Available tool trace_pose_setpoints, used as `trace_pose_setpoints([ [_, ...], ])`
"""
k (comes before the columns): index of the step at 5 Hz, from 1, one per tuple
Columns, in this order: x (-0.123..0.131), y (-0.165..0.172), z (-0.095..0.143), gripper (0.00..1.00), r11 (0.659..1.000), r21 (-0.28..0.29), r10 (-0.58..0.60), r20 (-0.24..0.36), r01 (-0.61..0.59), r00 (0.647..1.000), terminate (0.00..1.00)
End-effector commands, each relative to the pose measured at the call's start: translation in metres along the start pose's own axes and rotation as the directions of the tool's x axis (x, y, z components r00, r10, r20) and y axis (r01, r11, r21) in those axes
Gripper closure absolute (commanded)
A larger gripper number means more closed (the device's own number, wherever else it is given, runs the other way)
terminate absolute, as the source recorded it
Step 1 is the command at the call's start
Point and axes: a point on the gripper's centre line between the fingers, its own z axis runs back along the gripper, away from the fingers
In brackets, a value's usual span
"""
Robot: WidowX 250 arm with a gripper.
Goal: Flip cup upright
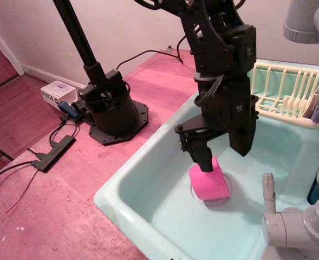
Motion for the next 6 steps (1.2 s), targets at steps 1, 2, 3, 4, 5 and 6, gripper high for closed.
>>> trace_pose_setpoints([
  [1, 0.015, -0.009, 0.003, 0.0, 0.997, -0.032, -0.067, 0.034, 0.068, 0.997, 0.0],
  [2, 0.019, -0.009, -0.004, 0.0, 0.995, -0.048, -0.084, 0.036, 0.086, 0.996, 0.0],
  [3, 0.017, -0.016, -0.004, 0.0, 0.992, -0.077, -0.096, 0.019, 0.097, 0.995, 0.0],
  [4, 0.016, -0.023, -0.009, 0.0, 0.989, -0.1, -0.108, 0.013, 0.109, 0.994, 0.0],
  [5, 0.018, -0.024, -0.01, 1.0, 0.986, -0.107, -0.126, 0.014, 0.127, 0.992, 0.0],
  [6, 0.015, -0.032, -0.012, 1.0, 0.982, -0.129, -0.136, 0.014, 0.136, 0.991, 0.0],
])
